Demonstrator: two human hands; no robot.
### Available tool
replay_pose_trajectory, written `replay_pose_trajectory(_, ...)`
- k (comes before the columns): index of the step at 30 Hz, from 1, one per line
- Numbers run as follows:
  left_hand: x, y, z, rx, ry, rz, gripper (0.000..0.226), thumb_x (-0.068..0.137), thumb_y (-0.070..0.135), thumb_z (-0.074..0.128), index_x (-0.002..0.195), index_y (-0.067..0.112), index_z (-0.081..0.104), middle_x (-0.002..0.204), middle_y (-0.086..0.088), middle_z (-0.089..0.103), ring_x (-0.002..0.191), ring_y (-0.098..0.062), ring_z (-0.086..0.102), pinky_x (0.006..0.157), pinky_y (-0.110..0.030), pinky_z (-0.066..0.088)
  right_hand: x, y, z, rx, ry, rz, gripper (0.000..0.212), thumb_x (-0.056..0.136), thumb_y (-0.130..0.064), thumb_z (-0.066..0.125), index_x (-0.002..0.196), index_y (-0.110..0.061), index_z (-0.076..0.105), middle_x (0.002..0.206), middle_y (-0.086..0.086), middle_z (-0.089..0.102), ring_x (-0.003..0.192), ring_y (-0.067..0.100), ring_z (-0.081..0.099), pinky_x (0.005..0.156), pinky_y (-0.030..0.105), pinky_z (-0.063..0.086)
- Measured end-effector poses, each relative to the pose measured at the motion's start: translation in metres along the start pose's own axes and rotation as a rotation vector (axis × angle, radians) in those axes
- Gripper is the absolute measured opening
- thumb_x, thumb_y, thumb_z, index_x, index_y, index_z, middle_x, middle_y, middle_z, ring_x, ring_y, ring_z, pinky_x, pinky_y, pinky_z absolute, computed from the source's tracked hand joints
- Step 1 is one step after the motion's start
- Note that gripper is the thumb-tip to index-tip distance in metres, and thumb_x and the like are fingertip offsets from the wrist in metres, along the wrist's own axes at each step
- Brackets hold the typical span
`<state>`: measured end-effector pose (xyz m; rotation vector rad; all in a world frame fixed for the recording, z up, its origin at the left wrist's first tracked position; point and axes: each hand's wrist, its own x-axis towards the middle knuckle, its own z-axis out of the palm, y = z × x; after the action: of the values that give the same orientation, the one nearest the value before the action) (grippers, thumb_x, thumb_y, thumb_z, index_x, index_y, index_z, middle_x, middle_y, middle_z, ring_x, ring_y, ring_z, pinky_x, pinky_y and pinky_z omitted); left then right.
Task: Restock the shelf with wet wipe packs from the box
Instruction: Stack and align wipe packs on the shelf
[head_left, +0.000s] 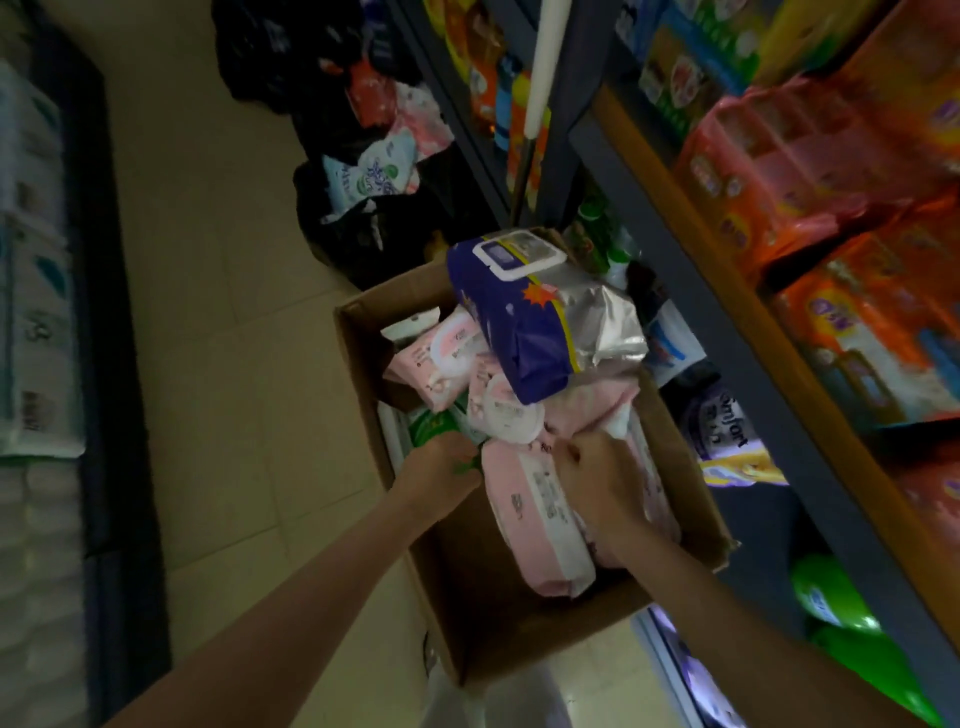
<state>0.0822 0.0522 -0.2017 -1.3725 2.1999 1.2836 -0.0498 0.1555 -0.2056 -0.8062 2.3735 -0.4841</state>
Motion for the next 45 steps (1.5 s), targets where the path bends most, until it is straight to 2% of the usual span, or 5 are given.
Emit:
replay_pose_trajectory(13, -0.075, 0.017, -0.057, 0.067, -0.293, 0.276, 0.130, 0.057, 0.036, 0.086, 0.147, 0.028, -0.007, 0.147, 0.021, 0.012, 0.140, -0.006, 0.014, 0.116, -0.027, 0.022, -0.061, -0.124, -0.134, -0.152, -0.361, -0.232, 0.033, 0.079, -0.015, 0.055, 0.049, -0.015, 0.039, 0.053, 0.002, 0.043, 0.056, 0.020, 0.047, 0.052, 0.024, 0.033)
replay_pose_trajectory(31, -0.413, -0.071, -0.349, 0.472, 1.566, 0.079, 0.085, 0.044, 0.066, 0.051, 0.111, 0.014, 0.042, 0.098, -0.006, 0.051, 0.088, -0.022, 0.044, 0.069, -0.030, 0.037, -0.273, -0.509, -0.215, -0.289, -0.291, -1.445, 0.047, 0.087, -0.012, 0.055, 0.041, -0.007, 0.046, 0.028, -0.003, 0.033, 0.027, 0.009, 0.033, 0.043, 0.022, 0.032)
replay_pose_trajectory(35, -0.543, -0.089, -0.413, 1.056, 1.690, -0.004, 0.067, 0.060, 0.058, 0.053, 0.105, 0.008, 0.051, 0.097, -0.014, 0.059, 0.089, -0.030, 0.046, 0.075, -0.040, 0.034, -0.348, -0.551, -0.192, -0.252, 0.181, -1.620, 0.035, 0.086, -0.049, 0.054, 0.106, -0.021, 0.058, 0.097, -0.003, 0.056, 0.094, 0.016, 0.056, 0.073, 0.033, 0.048)
replay_pose_trajectory(37, -0.598, -0.105, -0.429, 1.223, 1.671, -0.076, 0.068, 0.062, 0.059, 0.059, 0.105, 0.007, 0.055, 0.099, -0.014, 0.059, 0.089, -0.029, 0.043, 0.076, -0.040, 0.032, -0.395, -0.571, -0.164, -0.377, 0.299, -1.753, 0.096, 0.074, -0.063, 0.060, 0.146, -0.026, 0.009, 0.147, 0.001, 0.016, 0.136, 0.020, 0.020, 0.107, 0.041, 0.033)
replay_pose_trajectory(45, -0.755, -0.176, -0.409, 1.290, 1.819, -0.294, 0.075, 0.056, 0.062, 0.058, 0.108, 0.010, 0.051, 0.106, -0.007, 0.042, 0.093, -0.027, 0.041, 0.077, -0.036, 0.030, -0.528, -0.653, -0.061, -0.061, 0.669, -2.105, 0.122, 0.049, -0.055, 0.080, 0.142, -0.004, 0.021, 0.143, 0.016, 0.040, 0.132, 0.028, 0.024, 0.113, 0.044, 0.017)
